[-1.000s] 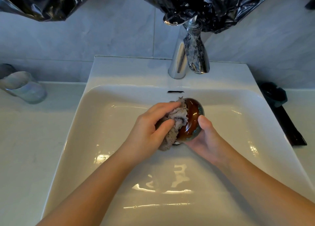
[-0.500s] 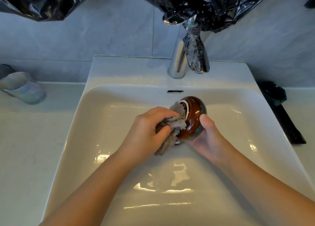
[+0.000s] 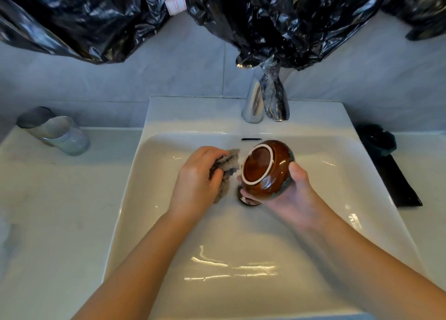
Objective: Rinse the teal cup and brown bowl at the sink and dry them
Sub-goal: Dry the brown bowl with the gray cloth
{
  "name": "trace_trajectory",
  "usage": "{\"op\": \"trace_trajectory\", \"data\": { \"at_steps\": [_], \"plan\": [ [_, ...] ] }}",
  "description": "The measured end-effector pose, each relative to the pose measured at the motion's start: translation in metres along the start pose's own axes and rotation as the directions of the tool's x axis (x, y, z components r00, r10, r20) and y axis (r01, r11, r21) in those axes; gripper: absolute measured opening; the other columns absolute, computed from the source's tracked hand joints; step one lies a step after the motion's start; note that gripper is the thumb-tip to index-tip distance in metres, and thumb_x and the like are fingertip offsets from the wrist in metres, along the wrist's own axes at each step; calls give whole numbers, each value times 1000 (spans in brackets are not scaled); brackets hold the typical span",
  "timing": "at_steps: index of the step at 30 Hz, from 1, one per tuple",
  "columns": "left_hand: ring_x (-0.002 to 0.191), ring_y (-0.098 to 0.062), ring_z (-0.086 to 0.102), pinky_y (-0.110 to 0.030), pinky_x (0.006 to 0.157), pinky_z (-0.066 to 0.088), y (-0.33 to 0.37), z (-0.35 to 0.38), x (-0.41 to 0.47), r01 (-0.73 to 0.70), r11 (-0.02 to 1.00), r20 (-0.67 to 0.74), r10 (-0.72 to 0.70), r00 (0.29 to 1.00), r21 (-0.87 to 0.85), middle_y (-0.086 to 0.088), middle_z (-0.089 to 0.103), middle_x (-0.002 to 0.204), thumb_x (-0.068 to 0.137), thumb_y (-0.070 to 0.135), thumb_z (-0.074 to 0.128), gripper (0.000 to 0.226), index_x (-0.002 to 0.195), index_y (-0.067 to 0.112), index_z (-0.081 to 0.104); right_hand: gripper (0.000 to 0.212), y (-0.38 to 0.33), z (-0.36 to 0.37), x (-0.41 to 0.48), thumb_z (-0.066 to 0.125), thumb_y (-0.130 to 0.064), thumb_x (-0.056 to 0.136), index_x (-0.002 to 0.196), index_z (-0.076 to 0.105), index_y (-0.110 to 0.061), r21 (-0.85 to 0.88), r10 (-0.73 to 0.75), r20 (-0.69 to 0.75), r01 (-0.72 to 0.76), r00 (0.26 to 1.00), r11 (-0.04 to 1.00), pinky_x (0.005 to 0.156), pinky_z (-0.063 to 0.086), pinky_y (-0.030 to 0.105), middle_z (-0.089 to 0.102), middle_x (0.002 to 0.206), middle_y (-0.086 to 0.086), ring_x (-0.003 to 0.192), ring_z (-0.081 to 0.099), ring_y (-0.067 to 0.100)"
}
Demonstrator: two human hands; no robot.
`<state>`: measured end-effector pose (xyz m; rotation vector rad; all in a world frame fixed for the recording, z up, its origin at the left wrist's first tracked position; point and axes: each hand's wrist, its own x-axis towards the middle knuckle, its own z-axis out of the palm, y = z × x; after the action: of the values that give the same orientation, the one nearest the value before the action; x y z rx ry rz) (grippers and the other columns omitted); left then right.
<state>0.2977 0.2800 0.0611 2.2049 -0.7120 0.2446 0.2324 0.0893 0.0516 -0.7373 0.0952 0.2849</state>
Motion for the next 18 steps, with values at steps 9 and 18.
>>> {"op": "trace_trajectory", "data": {
  "at_steps": [9, 18],
  "plan": [
    [94, -16, 55, -15, 82, 35, -11, -114, -18, 150, 984, -156, -133, 979, 99, -4, 65, 105, 80, -4, 64, 32, 109, 8, 65, 95, 10, 56, -49, 99, -37, 37, 120, 63, -8, 131, 19, -169, 3, 986, 991, 85, 57, 51, 62, 118, 24, 103, 65, 41],
    [73, -24, 62, -36, 69, 52, -103, -138, -53, 574, 807, -14, -578, 816, 142, -4, 68, 87, 89, 12, 53, 17, 95, 23, 66, 101, 24, 81, -54, 99, -35, 38, 125, 56, -9, 168, 7, -225, 32, 974, 985, 85, 56, 50, 66, 115, 23, 104, 65, 43]
  ]
}}
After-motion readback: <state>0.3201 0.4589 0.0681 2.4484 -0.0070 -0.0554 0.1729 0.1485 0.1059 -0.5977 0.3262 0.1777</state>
